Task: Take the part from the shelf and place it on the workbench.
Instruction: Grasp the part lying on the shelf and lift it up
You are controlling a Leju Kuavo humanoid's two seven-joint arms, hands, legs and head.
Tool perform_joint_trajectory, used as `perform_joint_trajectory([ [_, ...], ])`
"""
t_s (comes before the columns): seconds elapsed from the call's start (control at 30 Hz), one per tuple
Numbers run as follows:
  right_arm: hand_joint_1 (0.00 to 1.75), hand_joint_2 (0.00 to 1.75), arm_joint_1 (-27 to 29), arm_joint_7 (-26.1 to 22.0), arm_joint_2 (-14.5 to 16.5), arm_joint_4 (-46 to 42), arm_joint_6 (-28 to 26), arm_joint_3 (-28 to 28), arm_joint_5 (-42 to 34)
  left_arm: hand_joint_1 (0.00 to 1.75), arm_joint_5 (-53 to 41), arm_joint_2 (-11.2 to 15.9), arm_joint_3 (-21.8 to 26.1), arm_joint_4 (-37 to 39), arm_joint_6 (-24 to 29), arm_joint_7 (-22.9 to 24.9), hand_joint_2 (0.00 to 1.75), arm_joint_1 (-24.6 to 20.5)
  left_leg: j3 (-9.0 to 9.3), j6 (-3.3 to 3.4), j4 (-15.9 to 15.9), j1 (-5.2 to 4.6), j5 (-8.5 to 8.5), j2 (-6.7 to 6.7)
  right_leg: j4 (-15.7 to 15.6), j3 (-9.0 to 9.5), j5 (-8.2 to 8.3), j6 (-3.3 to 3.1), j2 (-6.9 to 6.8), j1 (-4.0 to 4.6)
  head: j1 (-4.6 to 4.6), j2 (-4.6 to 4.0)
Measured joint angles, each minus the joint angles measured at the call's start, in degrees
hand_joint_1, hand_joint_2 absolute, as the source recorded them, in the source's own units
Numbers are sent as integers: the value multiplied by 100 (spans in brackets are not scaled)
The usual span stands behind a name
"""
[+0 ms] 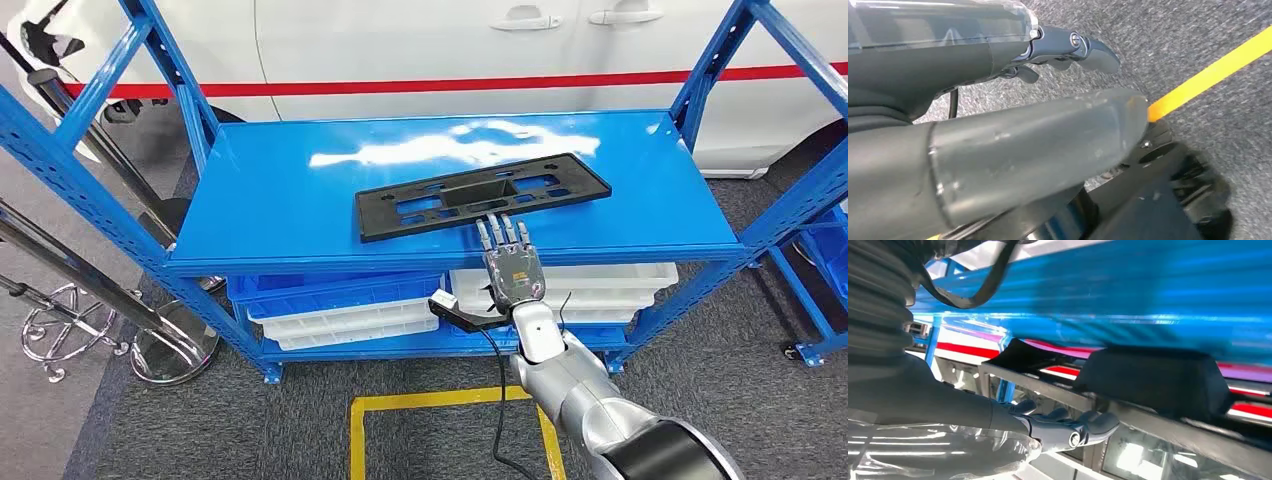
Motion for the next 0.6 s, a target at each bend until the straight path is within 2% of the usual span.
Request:
perform_joint_trajectory([
  [0.07,0,175,26,1,0,-37,0,-46,1,0,-10,0,0,0,1,0,0,6,-124,2,156,0,36,0,3,26,-19,-3,0,11,0,0],
  [0.1,0,175,50,1,0,-85,0,-96,2,0,-23,0,0,0,1,0,0,10,-187,6,186,0,131,0,8,55,-41,-3,2,20,0,0],
  [0.13,0,175,73,-2,0,-160,0,-155,2,0,-35,0,1,0,3,0,0,12,-134,19,-18,0,335,1,17,89,-69,2,5,26,-1,0],
  [0.17,0,175,98,-12,-1,-265,0,-224,2,0,-49,1,3,0,7,0,0,11,5,40,-403,-1,595,2,30,127,-104,14,9,29,0,0],
  [0.2,0,175,122,-36,-1,-396,1,-303,2,0,-63,1,8,0,10,0,0,7,166,60,-768,-14,782,1,43,153,-137,33,11,39,0,-1],
  [0.23,0,175,153,-75,-2,-546,1,-388,0,0,-78,1,15,0,14,0,0,5,309,80,-1083,-28,897,-1,60,166,-167,55,15,48,0,-1],
  [0.27,0,175,197,-144,-4,-725,0,-481,-4,0,-93,1,24,0,16,0,0,-1,390,101,-1265,-43,915,-4,70,163,-183,82,16,55,1,-1],
  [0.33,0,175,320,-359,0,-1146,-1,-698,-18,0,-122,0,38,0,17,-2,0,0,428,142,-1349,-57,846,-12,62,149,-189,138,12,62,0,-1],
  [0.4,0,175,444,-594,15,-1598,-2,-947,-37,0,-142,-3,43,0,18,-5,0,15,472,204,-1414,-29,840,-14,101,144,-250,199,6,59,1,0],
  [0.43,0,175,476,-683,23,-1796,-2,-1081,-47,0,-150,-5,43,0,19,-8,0,19,501,237,-1450,-13,845,-12,243,83,-340,227,6,59,3,0],
  [0.47,0,175,500,-746,27,-1954,-2,-1206,-55,0,-158,-11,45,0,18,-10,0,17,525,265,-1479,-1,846,-11,519,-56,-482,251,6,52,4,0],
  [0.53,0,175,561,-843,35,-2194,0,-1422,-66,0,-174,-23,49,0,17,-14,0,7,538,300,-1483,-3,829,-13,1286,-493,-779,287,6,44,5,0],
  [0.57,0,175,612,-888,39,-2284,0,-1499,-71,0,-182,-29,52,0,16,-14,0,8,543,308,-1479,-4,818,-16,1588,-693,-839,301,6,35,6,0],
  [0.6,0,175,661,-927,44,-2365,0,-1568,-76,0,-188,-32,56,0,16,-14,0,14,552,309,-1473,-4,806,-23,1689,-798,-777,307,5,26,6,0],
])
